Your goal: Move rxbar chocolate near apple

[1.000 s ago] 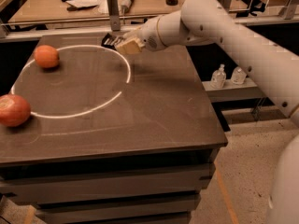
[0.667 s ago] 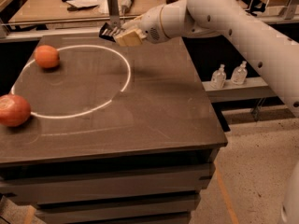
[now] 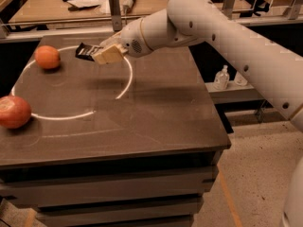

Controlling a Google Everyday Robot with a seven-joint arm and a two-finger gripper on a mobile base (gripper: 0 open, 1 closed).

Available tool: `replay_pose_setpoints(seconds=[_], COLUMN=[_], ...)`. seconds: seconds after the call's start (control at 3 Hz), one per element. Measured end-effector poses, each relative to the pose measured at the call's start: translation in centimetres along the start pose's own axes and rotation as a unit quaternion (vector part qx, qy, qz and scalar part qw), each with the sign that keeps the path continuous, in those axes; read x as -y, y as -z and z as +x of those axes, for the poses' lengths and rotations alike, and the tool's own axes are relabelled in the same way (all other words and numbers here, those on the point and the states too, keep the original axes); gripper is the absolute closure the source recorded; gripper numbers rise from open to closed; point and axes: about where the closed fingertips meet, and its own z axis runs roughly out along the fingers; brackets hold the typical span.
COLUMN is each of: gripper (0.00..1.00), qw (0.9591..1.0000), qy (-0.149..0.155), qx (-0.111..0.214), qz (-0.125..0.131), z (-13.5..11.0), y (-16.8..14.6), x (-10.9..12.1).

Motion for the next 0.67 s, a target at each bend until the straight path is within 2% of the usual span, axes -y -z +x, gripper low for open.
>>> replay_pose_setpoints(seconds=[0.33, 0.67], gripper=[1.0, 1.0], qw=[0.9983, 0.9982], qy=[-0.022, -0.024], qx=[-0.017, -0.014], qz=[-0.052, -0.053], z=[0.08, 0.28], y=[-1.32, -1.5], x=[-5.26, -5.29])
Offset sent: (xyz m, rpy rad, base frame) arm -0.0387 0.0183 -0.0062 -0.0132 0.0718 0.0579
